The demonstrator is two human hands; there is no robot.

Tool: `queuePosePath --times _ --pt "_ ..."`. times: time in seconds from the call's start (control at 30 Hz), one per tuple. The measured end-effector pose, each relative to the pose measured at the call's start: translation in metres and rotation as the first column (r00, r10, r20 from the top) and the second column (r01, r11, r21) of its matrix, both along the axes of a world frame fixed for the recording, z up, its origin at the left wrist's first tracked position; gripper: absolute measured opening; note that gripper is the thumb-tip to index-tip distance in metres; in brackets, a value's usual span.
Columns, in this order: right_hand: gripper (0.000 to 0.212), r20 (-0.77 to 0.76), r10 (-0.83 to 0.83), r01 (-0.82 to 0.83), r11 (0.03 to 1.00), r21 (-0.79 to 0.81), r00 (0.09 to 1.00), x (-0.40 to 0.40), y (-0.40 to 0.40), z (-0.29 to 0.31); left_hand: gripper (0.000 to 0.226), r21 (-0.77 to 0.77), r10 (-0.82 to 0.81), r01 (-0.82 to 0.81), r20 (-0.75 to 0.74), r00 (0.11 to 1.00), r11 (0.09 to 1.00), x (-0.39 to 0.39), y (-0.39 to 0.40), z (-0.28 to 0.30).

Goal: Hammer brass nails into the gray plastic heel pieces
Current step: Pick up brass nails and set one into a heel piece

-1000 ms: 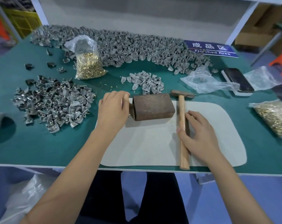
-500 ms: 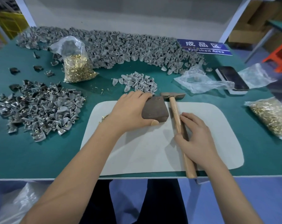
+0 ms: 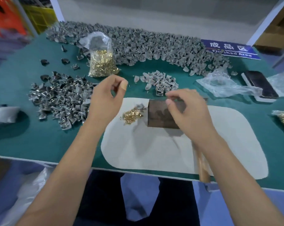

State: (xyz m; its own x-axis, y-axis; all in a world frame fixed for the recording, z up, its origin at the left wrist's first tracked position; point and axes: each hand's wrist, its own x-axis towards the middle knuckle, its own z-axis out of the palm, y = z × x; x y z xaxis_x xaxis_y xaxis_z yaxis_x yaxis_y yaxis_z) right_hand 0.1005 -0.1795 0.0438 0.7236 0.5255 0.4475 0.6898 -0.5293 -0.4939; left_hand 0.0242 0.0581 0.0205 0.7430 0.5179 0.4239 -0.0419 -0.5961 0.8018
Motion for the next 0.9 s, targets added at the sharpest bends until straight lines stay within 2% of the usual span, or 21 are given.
queuePosePath --times 0.17,0.3,0.4,0.53,0.6,0.7,0.77,0.9 --pt "0.020 -0.027 0.072 -0.077 0.940 -0.333 0.997 0.001 0.073 0.009 0.010 0.048 0.148 -0.148 0.002 0.989 0.988 -0.045 0.012 -0.019" --pt "0.024 0.001 0.056 -0.045 0.815 -0.578 0.998 0.001 0.100 0.005 0.011 -0.007 0.139 -0.139 -0.018 0.990 0.990 -0.073 0.010 -0.031" --pt "0.025 0.038 0.032 0.000 0.770 -0.639 0.999 -0.001 0.108 0.001 0.009 -0.075 0.105 -0.111 -0.074 0.992 0.991 -0.089 0.013 -0.041" --pt "0.014 0.017 -0.023 0.029 0.802 -0.596 1.000 0.000 0.111 0.003 0.013 -0.271 0.082 -0.094 -0.056 0.995 0.958 -0.096 0.014 -0.042" --pt "0.013 0.016 -0.013 0.019 0.866 -0.499 1.000 -0.002 0.116 0.002 0.016 -0.344 0.094 -0.104 -0.045 0.995 0.933 -0.096 0.016 -0.040" --pt "0.011 -0.177 0.082 -0.123 0.964 -0.237 0.981 -0.013 0.139 0.004 0.018 -0.398 0.113 -0.107 -0.008 0.994 0.911 -0.099 0.019 -0.037" --pt "0.010 -0.310 0.171 -0.207 0.974 -0.088 0.935 -0.022 0.160 0.007 0.018 -0.425 0.117 -0.096 0.024 0.993 0.900 -0.101 0.019 -0.035" --pt "0.008 -0.375 0.237 -0.246 0.969 0.023 0.896 -0.033 0.199 0.010 0.019 -0.464 0.126 -0.086 0.055 0.990 0.881 -0.103 0.020 -0.035"
